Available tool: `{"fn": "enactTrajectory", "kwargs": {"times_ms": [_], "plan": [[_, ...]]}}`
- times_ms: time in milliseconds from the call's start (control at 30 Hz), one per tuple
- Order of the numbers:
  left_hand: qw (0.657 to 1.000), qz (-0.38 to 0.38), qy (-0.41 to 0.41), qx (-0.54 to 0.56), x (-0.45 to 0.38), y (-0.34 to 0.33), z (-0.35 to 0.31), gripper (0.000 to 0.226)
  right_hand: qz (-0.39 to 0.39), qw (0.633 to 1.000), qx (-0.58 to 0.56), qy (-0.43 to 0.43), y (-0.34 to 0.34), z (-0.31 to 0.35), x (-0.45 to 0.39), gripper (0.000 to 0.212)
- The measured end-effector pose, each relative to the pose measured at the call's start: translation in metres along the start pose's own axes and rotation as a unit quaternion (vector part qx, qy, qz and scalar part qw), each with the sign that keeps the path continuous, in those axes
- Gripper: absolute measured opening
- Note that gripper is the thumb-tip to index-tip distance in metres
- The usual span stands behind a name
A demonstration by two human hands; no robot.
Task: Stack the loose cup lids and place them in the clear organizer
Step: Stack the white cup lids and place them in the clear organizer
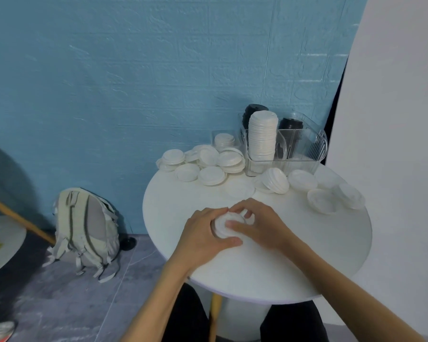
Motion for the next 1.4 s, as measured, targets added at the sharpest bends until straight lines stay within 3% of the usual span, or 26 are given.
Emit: {"fn": "enactTrajectory", "kwargs": {"times_ms": [133, 267, 400, 733, 867, 967, 1100, 1200, 1267, 1400], "plan": [[1.000, -0.002, 0.004, -0.018, 0.000, 0.000, -0.003, 0.080, -0.088, 0.990, 0.108, 0.037, 0.013, -0.006, -0.027, 0.029], [1.000, 0.000, 0.012, -0.016, 0.000, 0.001, -0.002, 0.079, 0.016, 0.977, 0.211, -0.018, 0.010, -0.012, -0.050, 0.047], [1.000, -0.013, 0.013, -0.013, -0.001, 0.001, 0.000, 0.078, 0.049, 0.973, 0.223, -0.022, 0.003, -0.020, -0.049, 0.050], [1.000, -0.012, 0.016, -0.007, 0.000, 0.003, 0.001, 0.080, 0.054, 0.977, 0.206, 0.005, 0.018, -0.014, -0.039, 0.017], [1.000, -0.011, 0.016, -0.007, 0.001, 0.003, 0.000, 0.080, 0.067, 0.980, 0.189, 0.006, 0.023, -0.003, -0.038, 0.016], [1.000, -0.008, 0.016, -0.005, 0.001, 0.004, 0.000, 0.078, 0.070, 0.979, 0.190, 0.014, 0.027, 0.000, -0.039, 0.025], [1.000, -0.007, 0.013, -0.001, 0.001, 0.004, -0.001, 0.077, 0.148, 0.961, 0.228, -0.043, 0.037, 0.003, -0.045, 0.074], [1.000, -0.010, 0.011, 0.001, 0.001, 0.004, -0.001, 0.077, 0.188, 0.944, 0.263, -0.068, 0.040, 0.006, -0.052, 0.085], [1.000, -0.008, 0.012, 0.005, 0.002, 0.004, -0.001, 0.078, 0.156, 0.953, 0.251, -0.064, 0.043, 0.008, -0.053, 0.082], [0.999, -0.002, 0.020, 0.027, 0.000, 0.004, 0.000, 0.091, -0.038, 0.997, 0.065, -0.008, 0.043, 0.009, -0.044, 0.073]]}}
Point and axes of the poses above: each hand's wrist, its own x-axis away from the middle knuckle, its own y-axis out of the back of the hand, z = x × y, the point moved 1 cm from there along -x, towards the middle knuckle, and after that the axes turned 6 degrees about y, right-handed, at the moved point
